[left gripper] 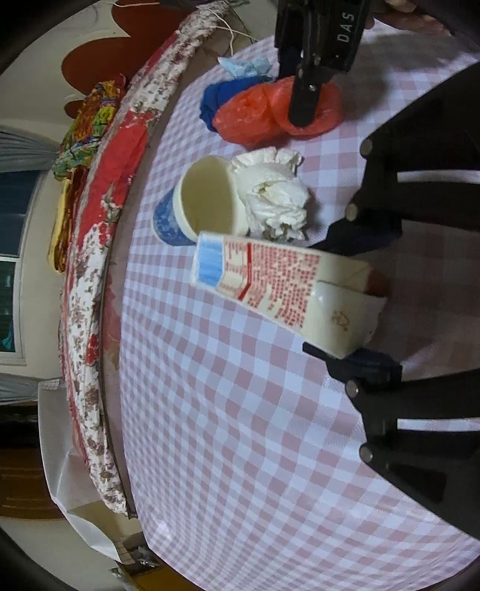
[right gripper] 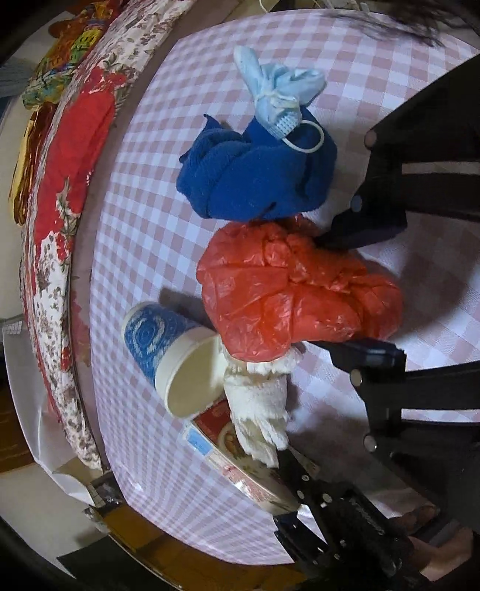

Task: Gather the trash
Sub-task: 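Grasp the milk carton with the left tool while the right tool grasps the red plastic bag, then carry the carton and red bag in both tools over the black bin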

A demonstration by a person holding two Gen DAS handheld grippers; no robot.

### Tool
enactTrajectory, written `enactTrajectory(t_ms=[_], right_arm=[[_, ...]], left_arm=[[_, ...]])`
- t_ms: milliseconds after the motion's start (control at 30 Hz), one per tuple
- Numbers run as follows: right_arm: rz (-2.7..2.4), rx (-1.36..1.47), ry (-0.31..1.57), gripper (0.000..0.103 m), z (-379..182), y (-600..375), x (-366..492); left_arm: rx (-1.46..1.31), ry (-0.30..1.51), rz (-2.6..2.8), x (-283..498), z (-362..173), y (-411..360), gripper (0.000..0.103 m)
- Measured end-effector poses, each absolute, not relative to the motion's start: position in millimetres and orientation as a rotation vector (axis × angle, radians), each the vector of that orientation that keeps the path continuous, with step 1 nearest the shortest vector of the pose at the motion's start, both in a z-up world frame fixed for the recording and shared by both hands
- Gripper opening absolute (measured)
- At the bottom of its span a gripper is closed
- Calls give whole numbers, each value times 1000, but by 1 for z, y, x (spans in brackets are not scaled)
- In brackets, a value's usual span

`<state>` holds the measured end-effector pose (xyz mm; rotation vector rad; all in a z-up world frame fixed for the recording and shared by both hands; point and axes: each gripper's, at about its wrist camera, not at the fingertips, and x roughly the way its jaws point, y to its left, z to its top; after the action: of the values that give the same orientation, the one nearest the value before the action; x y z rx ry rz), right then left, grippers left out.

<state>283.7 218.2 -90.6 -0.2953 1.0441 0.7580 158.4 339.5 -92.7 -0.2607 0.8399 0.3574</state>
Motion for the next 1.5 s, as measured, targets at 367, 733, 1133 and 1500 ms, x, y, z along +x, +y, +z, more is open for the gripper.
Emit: enactTrajectory(t_ms=[367, 733, 1133, 1500], right_arm=[[789, -265, 940, 40, -44, 173, 250], [746, -187, 888, 40, -3, 98, 231], [650, -164, 822, 40, 27, 6, 202], [526, -118, 821, 40, 26, -85, 185]], left_arm=[[-265, 796, 360, 123, -71, 325, 37], [-244, 767, 298, 106, -51, 281, 37], [-202, 746, 176, 102, -26, 210, 37], [-132, 752, 27, 112, -14, 130, 37]])
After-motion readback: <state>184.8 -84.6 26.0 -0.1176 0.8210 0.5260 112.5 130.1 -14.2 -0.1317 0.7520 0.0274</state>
